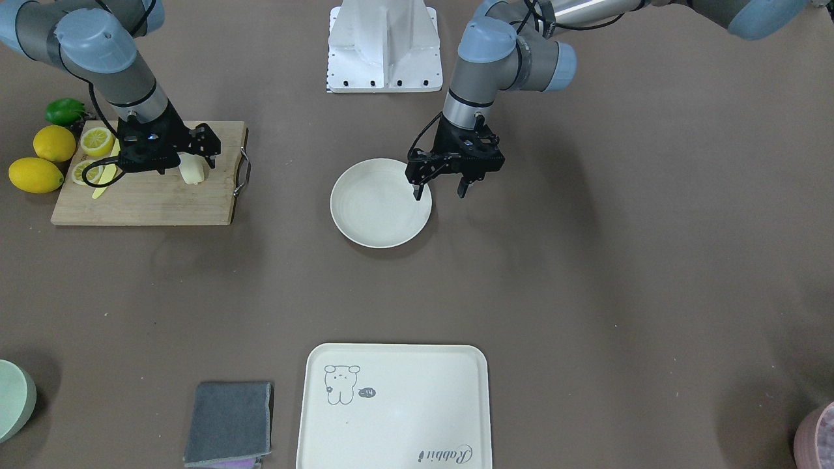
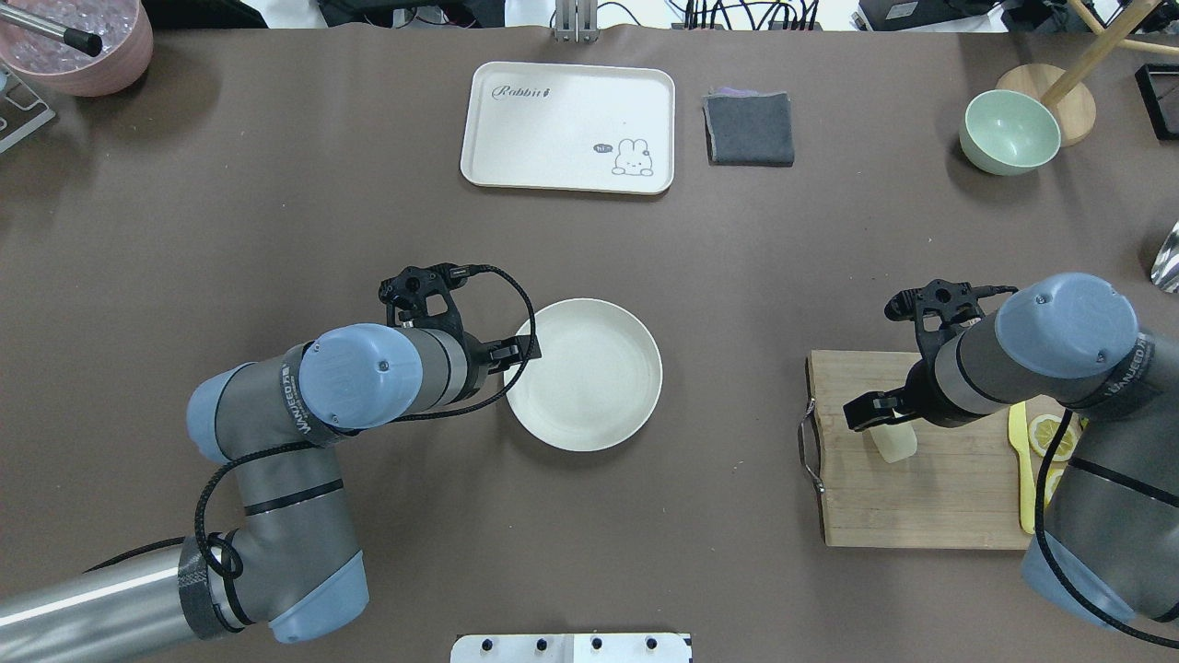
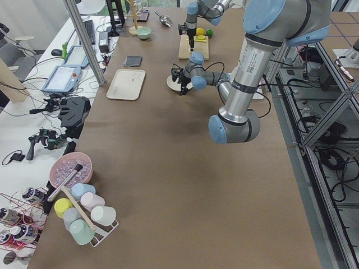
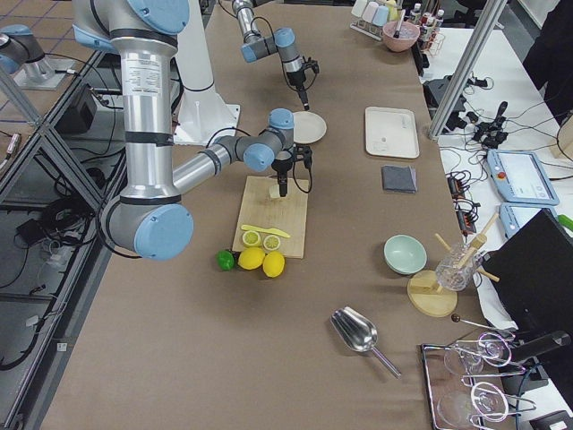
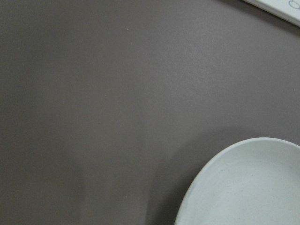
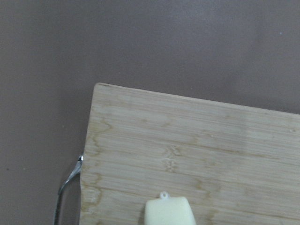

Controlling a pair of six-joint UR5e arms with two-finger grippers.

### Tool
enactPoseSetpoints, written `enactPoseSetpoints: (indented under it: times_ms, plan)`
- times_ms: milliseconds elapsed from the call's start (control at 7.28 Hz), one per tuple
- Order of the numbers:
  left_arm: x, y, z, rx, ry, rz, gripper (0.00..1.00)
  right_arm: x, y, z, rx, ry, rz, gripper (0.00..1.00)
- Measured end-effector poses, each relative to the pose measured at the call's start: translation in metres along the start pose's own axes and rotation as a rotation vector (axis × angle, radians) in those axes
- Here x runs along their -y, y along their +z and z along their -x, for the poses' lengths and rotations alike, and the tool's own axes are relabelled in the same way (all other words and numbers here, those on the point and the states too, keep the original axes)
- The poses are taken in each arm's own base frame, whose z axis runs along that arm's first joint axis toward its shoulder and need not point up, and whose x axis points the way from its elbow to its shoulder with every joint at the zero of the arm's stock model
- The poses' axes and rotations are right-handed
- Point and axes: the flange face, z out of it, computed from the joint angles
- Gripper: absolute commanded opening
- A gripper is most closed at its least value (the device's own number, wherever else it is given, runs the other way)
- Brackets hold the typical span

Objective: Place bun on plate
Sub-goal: 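Lower the right gripper over the pale bun and close on it, then carry the bun over the white plate with the right gripper while the left withdraws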

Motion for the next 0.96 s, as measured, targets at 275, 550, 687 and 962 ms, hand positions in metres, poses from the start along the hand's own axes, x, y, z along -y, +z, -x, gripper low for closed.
enactPoseSetpoints:
  times_ms: [275, 550, 687, 962]
  plan:
    - [0.005, -0.006, 0.004, -0.005, 0.029, -0.007, 0.98, -0.005, 0.005, -0.002, -0.009, -0.002, 0.009, 0.0]
    - [0.009, -0.009, 0.004, -0.008, 0.04, -0.012, 0.98, -0.005, 0.004, -0.002, -0.012, -0.005, 0.002, 0.0]
    - [0.013, -0.011, 0.005, -0.01, 0.043, -0.015, 0.98, -0.003, 0.001, 0.001, -0.01, -0.007, -0.01, 0.0]
    - [0.025, -0.015, 0.006, -0.013, 0.051, -0.019, 0.98, 0.006, -0.019, 0.01, 0.024, -0.009, -0.041, 0.0]
